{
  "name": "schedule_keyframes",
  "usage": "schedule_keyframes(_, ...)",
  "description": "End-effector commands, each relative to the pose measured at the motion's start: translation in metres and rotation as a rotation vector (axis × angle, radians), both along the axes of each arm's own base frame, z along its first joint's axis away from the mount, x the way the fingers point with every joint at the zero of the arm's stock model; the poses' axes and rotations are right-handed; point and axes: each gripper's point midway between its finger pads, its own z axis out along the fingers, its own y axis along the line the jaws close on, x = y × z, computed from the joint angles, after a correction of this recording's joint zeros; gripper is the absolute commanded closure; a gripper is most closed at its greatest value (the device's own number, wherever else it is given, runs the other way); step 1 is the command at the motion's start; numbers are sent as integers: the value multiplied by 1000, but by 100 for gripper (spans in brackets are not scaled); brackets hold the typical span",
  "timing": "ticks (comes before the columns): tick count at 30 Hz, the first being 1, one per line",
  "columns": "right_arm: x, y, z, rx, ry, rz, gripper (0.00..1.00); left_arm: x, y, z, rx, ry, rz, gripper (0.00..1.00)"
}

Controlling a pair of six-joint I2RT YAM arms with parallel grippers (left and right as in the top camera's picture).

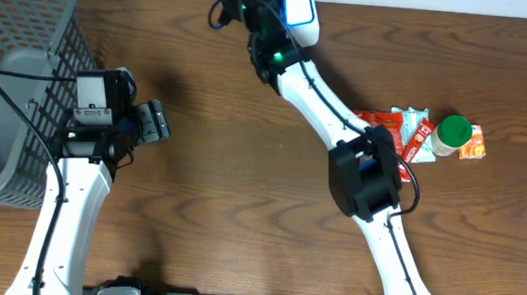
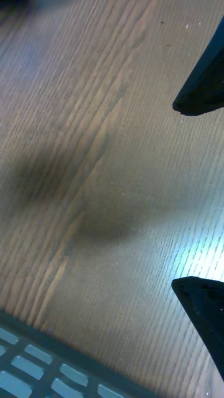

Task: Scan the item barcode
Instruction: 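Hold the gloves pack against the white scanner with the right gripper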

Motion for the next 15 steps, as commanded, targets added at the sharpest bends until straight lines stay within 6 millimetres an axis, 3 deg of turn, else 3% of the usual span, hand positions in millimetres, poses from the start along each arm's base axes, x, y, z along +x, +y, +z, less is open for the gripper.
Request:
schedule_keyframes(1, 6, 6, -11, 0, 11, 58, 99, 4, 3, 9, 14, -22, 0, 17)
schedule_keyframes(7, 3, 16, -33, 81, 78, 91, 99, 4, 3, 9, 14, -22, 0, 17)
schedule_keyframes(15, -6, 13, -58, 87, 185, 84, 99, 4, 3, 8, 14, -22, 1, 17)
